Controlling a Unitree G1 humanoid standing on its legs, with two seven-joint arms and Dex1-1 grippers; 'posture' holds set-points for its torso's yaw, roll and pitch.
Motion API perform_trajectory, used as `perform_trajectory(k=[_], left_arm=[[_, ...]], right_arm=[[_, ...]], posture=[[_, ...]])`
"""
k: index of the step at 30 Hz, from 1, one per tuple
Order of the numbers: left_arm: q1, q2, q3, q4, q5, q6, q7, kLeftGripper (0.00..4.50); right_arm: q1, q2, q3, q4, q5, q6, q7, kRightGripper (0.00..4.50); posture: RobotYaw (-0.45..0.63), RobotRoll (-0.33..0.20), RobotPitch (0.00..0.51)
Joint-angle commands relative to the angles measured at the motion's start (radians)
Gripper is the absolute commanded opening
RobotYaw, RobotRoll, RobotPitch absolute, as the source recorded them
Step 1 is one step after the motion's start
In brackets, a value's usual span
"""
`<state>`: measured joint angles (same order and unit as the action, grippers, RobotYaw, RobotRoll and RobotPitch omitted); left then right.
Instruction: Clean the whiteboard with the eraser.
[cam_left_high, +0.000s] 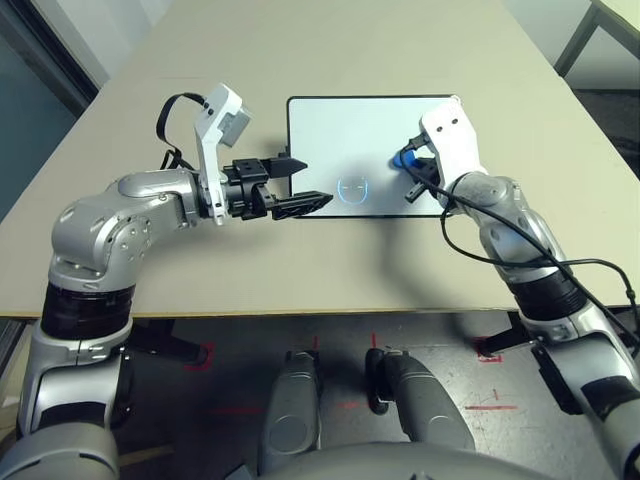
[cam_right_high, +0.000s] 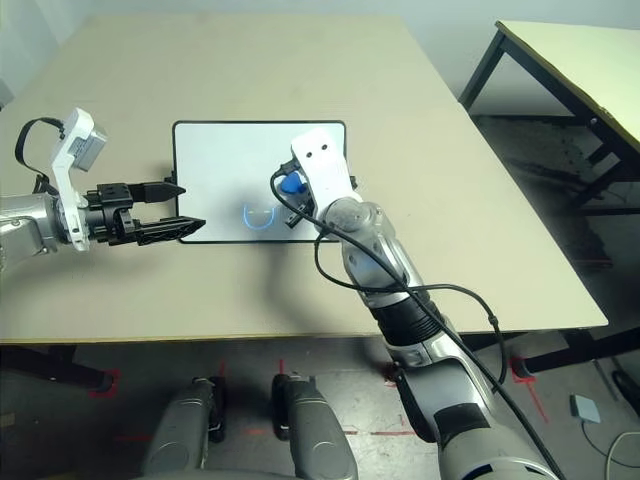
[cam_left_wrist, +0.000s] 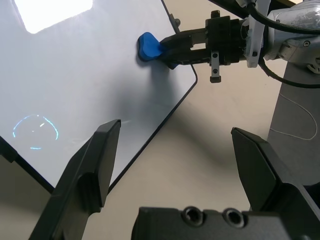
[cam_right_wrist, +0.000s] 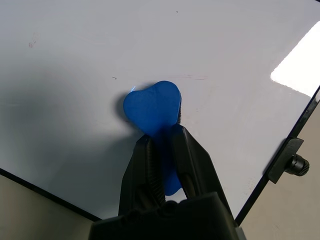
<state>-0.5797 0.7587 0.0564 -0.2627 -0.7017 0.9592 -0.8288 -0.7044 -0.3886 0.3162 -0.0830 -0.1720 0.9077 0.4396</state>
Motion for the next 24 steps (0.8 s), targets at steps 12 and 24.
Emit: perform_trajectory(k=[12, 24], left_arm=[[-0.099, -0.118, 0.154, 0.151, 0.16, -0.313, 0.227, 4.5], [-0.041, -0.105, 0.364, 0.565, 0.39, -0.793, 0.463, 4.5]], right_arm=[[-0.256, -0.101, -0.331, -0.06, 0.046, 0.223, -0.073, 0.36], [-0.016, -0.111, -0.393, 0.11, 0.083, 0.228, -0.138, 0.36]], posture=[[0.03, 0.0, 0.182], [0.04, 0.0, 0.164]])
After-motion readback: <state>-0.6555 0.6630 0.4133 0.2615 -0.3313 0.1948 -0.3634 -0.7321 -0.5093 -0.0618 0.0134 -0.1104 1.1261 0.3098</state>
